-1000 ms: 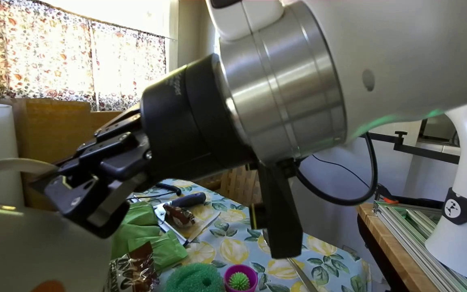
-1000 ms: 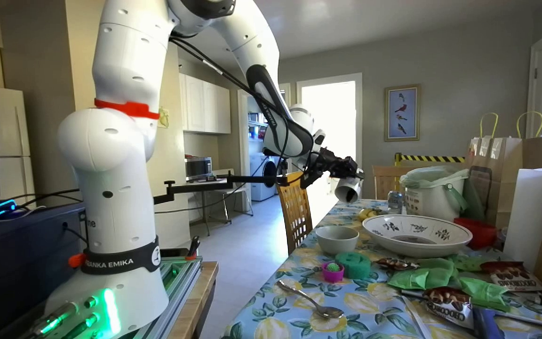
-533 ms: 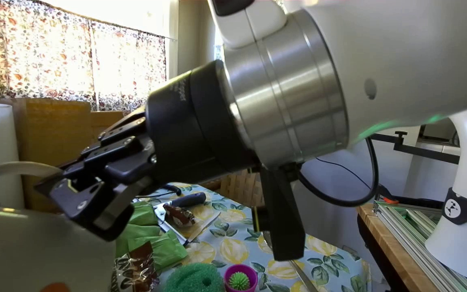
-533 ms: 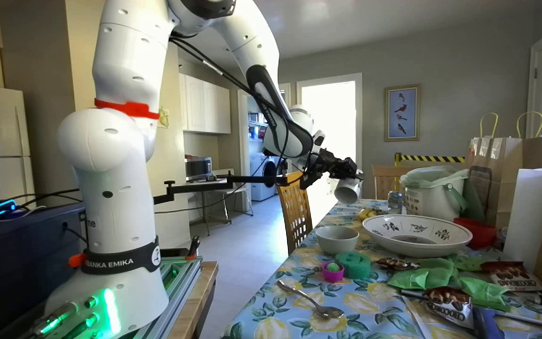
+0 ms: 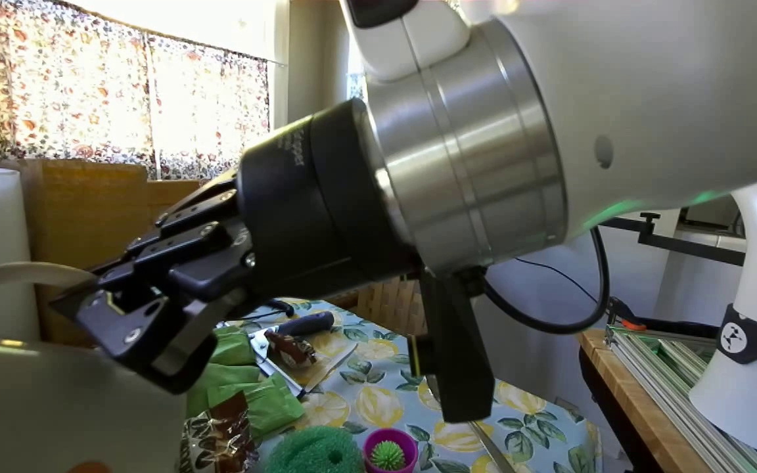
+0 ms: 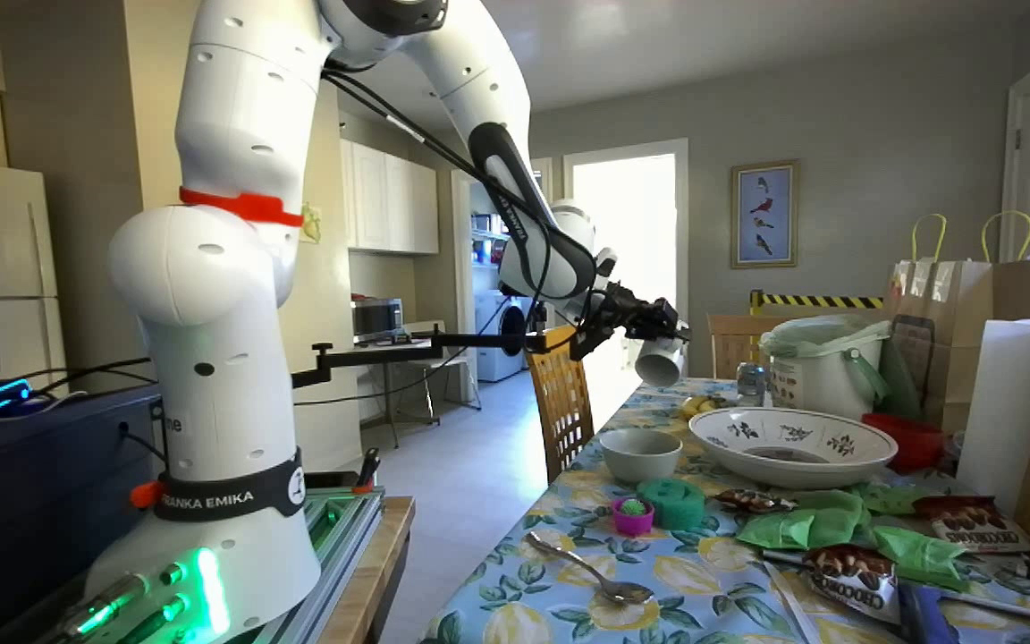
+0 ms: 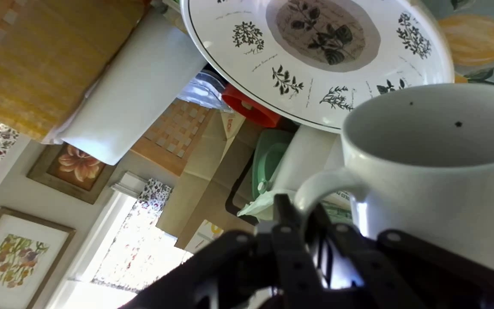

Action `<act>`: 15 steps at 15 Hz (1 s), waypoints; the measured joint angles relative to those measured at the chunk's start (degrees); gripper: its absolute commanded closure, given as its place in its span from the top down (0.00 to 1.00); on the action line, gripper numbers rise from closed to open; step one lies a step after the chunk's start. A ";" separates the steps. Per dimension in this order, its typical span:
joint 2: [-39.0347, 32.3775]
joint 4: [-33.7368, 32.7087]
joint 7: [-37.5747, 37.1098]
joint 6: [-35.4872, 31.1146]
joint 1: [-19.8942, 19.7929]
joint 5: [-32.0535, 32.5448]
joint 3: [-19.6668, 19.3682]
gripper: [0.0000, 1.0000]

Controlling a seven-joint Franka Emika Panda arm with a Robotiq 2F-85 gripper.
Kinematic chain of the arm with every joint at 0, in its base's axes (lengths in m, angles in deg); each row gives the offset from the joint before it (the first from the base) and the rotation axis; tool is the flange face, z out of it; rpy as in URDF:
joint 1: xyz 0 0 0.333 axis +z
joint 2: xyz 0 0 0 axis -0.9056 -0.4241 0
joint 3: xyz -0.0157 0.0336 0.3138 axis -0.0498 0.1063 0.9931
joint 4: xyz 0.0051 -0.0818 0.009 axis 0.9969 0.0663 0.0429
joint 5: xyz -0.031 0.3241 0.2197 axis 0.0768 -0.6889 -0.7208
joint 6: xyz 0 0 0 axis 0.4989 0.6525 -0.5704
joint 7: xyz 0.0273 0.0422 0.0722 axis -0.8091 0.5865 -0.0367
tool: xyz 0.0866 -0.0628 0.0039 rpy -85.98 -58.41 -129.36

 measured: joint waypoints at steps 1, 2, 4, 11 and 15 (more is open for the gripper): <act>-0.01 0.01 0.53 0.01 -0.01 -0.60 0.00 0.03; -0.04 0.01 0.41 -0.26 -0.03 -0.51 0.00 0.03; -0.08 0.09 2.25 -0.61 -0.05 -3.17 -0.18 0.03; -0.18 0.13 1.10 -2.81 -0.64 -3.44 -0.38 0.03; -0.18 0.17 1.87 -3.27 -0.86 -3.90 -0.56 0.03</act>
